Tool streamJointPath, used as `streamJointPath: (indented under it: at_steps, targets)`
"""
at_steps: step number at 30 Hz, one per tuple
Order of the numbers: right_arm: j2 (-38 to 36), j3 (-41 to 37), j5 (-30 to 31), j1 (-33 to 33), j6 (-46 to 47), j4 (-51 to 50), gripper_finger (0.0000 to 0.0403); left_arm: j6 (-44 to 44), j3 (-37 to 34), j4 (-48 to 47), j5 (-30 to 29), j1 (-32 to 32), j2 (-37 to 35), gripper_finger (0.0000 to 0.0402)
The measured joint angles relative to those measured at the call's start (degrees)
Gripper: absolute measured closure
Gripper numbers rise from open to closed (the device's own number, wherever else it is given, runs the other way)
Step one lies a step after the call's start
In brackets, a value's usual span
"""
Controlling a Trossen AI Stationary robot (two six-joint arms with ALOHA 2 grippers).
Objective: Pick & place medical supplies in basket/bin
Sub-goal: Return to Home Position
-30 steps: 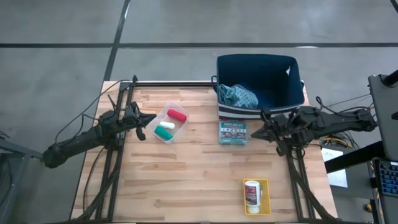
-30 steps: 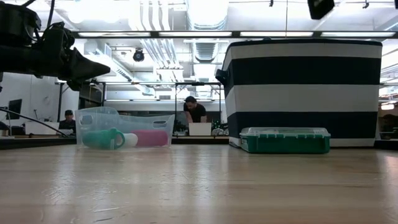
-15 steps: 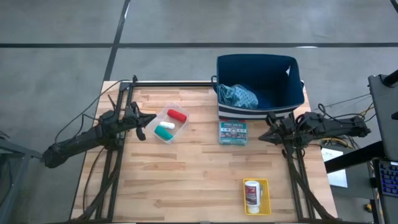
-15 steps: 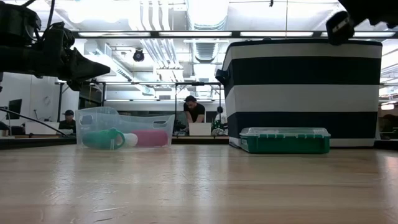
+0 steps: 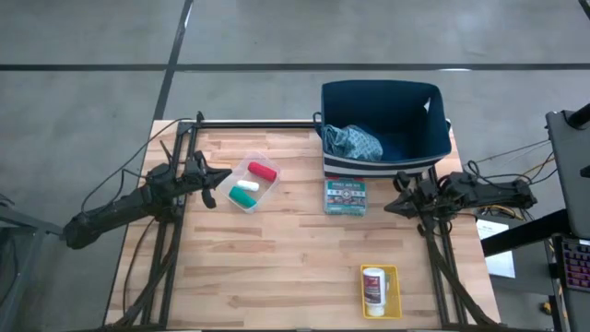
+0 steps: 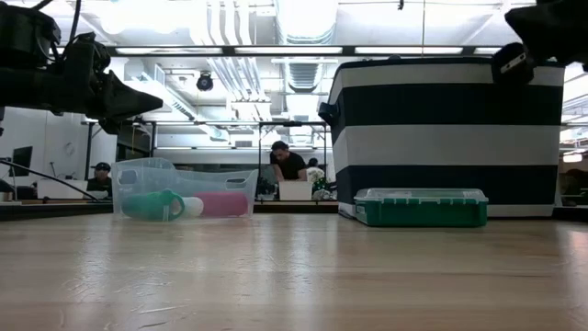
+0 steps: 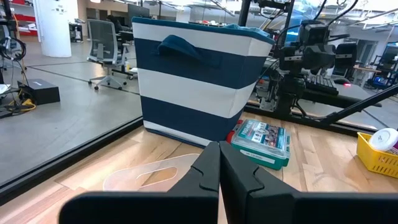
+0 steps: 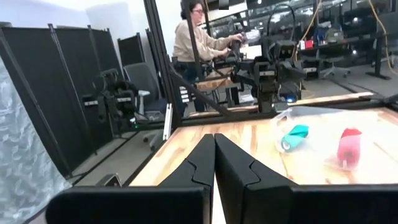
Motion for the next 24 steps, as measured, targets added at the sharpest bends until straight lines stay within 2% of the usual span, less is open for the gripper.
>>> streamJointPath:
  at_steps: [24]
  targets:
    - [-0.53,-5.97,0.41,-0.02,-1.31,0.16,0.0394,0.02,0.0,0.04,0.0,0.0,0.33,0.0398]
